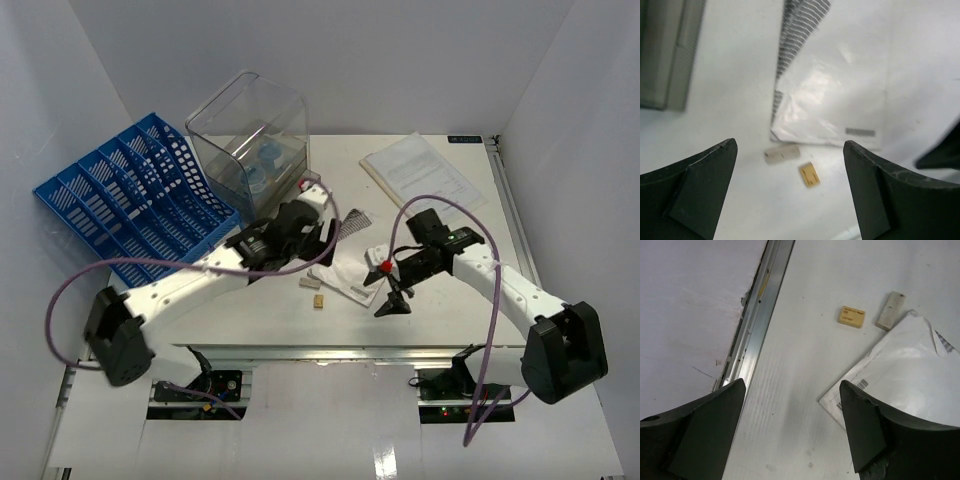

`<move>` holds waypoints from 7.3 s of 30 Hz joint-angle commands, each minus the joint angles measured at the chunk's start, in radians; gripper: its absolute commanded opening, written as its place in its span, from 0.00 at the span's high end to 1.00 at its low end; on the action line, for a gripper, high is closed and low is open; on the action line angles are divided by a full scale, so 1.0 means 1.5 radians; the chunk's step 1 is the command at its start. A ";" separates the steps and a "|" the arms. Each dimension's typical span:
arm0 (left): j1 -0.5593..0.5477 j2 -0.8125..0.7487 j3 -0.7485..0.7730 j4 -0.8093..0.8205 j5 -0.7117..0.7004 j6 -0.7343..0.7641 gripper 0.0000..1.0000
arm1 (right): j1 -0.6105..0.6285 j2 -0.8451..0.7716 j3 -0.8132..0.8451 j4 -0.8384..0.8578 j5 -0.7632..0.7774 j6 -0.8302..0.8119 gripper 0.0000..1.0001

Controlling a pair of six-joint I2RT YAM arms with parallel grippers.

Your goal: Organize the desk

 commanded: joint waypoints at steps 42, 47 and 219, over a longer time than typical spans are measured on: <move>0.002 -0.812 -0.389 -0.159 0.085 -0.404 0.02 | 0.360 0.468 0.260 0.298 0.530 0.411 0.50; 0.002 -0.821 -0.391 -0.160 0.083 -0.408 0.02 | 0.360 0.426 0.250 0.308 0.514 0.411 0.49; 0.002 -0.761 -0.519 -0.088 0.087 -0.572 0.02 | 0.160 0.462 0.561 0.131 0.265 0.071 0.84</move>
